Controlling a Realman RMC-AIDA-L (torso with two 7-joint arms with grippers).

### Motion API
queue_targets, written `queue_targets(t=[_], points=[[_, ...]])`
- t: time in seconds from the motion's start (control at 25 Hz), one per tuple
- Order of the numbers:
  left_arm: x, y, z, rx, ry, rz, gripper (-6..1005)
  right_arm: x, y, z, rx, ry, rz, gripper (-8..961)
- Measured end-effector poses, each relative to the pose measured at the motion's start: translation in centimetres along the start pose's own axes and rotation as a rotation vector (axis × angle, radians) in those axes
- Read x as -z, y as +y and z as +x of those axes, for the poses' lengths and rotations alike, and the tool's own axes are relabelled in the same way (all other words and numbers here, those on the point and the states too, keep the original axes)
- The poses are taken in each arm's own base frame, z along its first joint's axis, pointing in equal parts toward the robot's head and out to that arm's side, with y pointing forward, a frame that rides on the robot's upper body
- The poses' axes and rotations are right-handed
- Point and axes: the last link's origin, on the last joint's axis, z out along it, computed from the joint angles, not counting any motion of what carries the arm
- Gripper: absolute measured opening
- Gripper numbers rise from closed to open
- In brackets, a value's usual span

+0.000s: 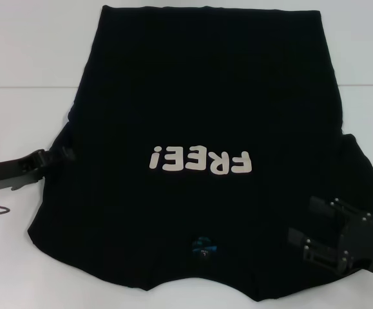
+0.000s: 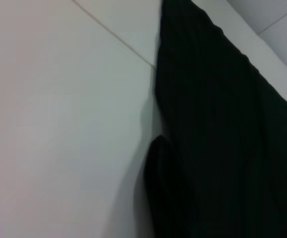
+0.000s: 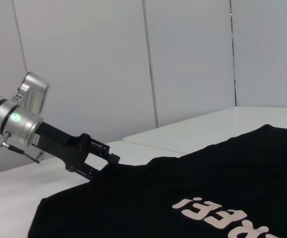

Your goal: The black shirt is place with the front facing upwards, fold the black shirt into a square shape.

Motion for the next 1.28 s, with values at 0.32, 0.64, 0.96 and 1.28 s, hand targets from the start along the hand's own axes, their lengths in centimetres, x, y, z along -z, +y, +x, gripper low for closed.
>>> queue_targets(t=[0.32, 0.64, 0.96, 1.28], points=[[-0.4, -0.1, 0.0, -0.028, 0.010, 0.035, 585, 0.1, 0.2, -0.1, -0.003, -0.008, -0.006, 788], [-0.2, -0.2, 0.1, -0.027, 0.021, 0.039, 204, 0.1, 0.2, 0.0, -0.004, -0.008, -0.007, 786], [-0.2, -0.2, 0.2, -0.032, 0.021, 0.043, 29, 0.1, 0.2, -0.1, -0.003, -0.009, -0.008, 784], [0.4, -0.5, 1.2, -0.040, 0.049, 0.051, 29, 0.1, 0.1, -0.1, -0.002, -0.011, -0.006, 781]])
